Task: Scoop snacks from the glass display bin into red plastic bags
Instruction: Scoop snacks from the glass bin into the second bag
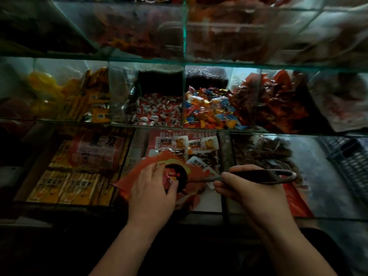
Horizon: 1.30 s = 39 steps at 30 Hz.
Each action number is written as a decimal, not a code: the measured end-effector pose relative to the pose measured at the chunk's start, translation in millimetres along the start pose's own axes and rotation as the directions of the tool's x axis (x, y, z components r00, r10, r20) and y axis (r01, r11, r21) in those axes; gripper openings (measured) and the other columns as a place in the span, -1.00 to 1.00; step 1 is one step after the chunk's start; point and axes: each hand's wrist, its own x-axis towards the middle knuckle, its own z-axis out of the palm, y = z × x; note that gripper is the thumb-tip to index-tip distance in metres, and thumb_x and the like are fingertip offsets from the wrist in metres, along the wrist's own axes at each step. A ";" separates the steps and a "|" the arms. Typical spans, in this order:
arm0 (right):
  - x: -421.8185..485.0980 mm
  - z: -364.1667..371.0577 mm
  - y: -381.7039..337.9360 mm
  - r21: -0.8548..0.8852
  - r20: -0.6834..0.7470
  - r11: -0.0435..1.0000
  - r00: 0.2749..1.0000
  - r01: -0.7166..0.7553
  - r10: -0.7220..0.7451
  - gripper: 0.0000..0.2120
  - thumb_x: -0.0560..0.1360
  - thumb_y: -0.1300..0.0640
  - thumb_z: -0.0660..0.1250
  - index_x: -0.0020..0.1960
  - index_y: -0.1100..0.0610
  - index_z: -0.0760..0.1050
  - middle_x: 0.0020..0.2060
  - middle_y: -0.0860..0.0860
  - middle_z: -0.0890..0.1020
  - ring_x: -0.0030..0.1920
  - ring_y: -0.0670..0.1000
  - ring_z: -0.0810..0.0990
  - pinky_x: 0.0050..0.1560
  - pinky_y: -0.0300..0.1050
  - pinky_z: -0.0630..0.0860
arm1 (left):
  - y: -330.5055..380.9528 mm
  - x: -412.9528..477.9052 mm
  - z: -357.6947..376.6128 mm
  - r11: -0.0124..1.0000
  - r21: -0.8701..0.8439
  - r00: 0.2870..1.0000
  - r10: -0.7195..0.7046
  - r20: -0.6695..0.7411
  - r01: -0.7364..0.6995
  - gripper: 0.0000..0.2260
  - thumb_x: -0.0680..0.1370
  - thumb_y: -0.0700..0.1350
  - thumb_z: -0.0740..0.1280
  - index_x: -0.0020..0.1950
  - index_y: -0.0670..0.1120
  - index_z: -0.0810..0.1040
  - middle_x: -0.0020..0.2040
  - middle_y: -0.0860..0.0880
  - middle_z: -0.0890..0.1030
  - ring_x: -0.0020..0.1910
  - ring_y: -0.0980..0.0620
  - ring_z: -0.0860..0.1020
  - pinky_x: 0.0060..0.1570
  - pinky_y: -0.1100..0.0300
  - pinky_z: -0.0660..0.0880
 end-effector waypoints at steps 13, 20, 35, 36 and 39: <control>-32.3 -4.1 -14.2 0.088 0.160 0.996 0.986 0.024 -0.038 -0.74 0.37 0.48 0.51 -0.22 0.12 0.68 -0.22 0.28 0.73 -0.14 0.26 0.76 -0.13 0.00 0.70 | 7.9 10.3 10.6 0.990 -0.126 0.998 0.069 -0.004 -0.069 -0.47 0.68 0.15 0.11 0.58 -0.07 0.32 0.58 -0.04 0.32 0.57 -0.02 0.21 0.55 -0.11 0.16; -40.8 -13.5 -25.5 0.088 0.188 0.988 0.972 0.125 -0.139 -0.79 0.41 0.42 0.51 -0.20 0.11 0.68 -0.19 0.25 0.74 -0.13 0.23 0.77 -0.15 -0.08 0.69 | 18.0 16.0 2.1 0.968 -0.142 0.975 0.190 -0.116 -0.206 -0.55 0.70 0.12 0.13 0.54 -0.04 0.40 0.54 0.03 0.37 0.54 0.05 0.25 0.50 -0.03 0.24; 2.0 -26.1 -95.7 0.393 -0.110 0.884 0.968 0.253 -0.227 -0.84 0.55 0.28 0.35 -0.19 0.18 0.62 -0.25 0.12 0.74 -0.07 0.24 0.76 -0.15 -0.05 0.70 | 131.3 129.0 -25.7 0.845 -0.174 0.859 0.472 -0.199 -0.505 -0.50 0.67 0.26 0.05 0.52 0.04 0.35 0.46 0.02 0.42 0.44 0.05 0.33 0.44 0.01 0.31; 7.6 -22.3 -96.0 0.400 -0.142 0.877 0.963 0.267 -0.229 -0.85 0.57 0.28 0.34 -0.16 0.18 0.61 -0.26 0.11 0.75 -0.06 0.22 0.76 -0.14 -0.06 0.69 | 131.6 131.8 -22.8 0.845 -0.222 0.870 0.446 -0.210 -0.487 -0.53 0.68 0.26 0.06 0.50 0.06 0.36 0.41 0.04 0.44 0.39 0.07 0.36 0.40 -0.02 0.37; 35.2 -6.8 -87.6 0.350 -0.199 0.865 0.931 0.359 -0.306 -0.93 0.58 0.26 0.36 -0.05 0.15 0.59 -0.20 0.05 0.76 -0.03 0.14 0.77 -0.08 -0.12 0.69 | 122.0 130.5 -10.0 0.852 -0.286 0.898 0.410 -0.158 -0.439 -0.49 0.67 0.26 0.09 0.56 0.05 0.27 0.46 0.04 0.40 0.45 0.06 0.33 0.42 -0.08 0.36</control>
